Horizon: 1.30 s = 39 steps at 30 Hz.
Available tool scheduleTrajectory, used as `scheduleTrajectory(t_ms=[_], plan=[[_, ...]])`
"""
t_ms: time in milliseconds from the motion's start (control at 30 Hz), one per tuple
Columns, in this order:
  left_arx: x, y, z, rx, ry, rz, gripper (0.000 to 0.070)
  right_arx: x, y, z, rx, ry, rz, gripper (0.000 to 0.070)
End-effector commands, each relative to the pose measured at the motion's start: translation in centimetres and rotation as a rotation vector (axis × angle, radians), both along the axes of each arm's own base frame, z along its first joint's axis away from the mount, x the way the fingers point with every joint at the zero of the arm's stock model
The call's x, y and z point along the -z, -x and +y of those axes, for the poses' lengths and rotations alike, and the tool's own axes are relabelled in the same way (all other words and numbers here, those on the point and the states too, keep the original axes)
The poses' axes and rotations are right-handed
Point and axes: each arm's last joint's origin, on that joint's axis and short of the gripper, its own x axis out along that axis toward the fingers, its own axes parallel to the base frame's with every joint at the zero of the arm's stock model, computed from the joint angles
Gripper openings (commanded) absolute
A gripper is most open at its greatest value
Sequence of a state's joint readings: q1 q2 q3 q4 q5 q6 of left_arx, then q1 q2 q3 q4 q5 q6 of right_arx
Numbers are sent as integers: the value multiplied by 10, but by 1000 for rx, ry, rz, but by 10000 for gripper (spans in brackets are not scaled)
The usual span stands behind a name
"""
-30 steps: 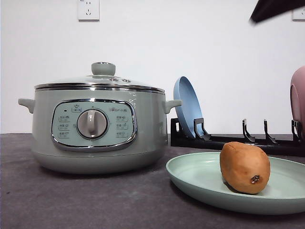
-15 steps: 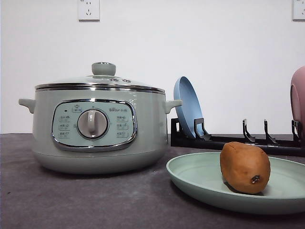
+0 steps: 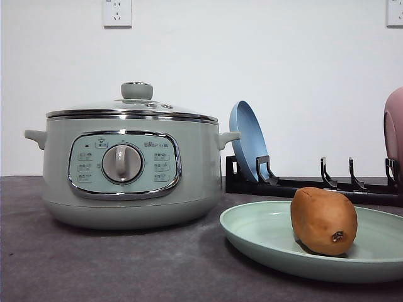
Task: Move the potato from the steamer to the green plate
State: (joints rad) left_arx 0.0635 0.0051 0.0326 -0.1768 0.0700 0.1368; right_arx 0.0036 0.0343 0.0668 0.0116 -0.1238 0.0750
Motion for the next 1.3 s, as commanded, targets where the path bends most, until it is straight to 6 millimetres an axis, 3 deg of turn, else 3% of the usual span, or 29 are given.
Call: scheduleTrajectory(t_ms=[0,367,600,1267], plan=[[8,-1,0,-6,3,27,16,2,0,0,4,8,-14,0],[8,-1,0,-6,4,27,16,21,-2,0,4,11,70,0],[8,-1,0,-6,4,27,16,35,0,0,2,14,212,0],[8,-1,0,-5,4,27,16,32,0,0,-3,5,190,0]])
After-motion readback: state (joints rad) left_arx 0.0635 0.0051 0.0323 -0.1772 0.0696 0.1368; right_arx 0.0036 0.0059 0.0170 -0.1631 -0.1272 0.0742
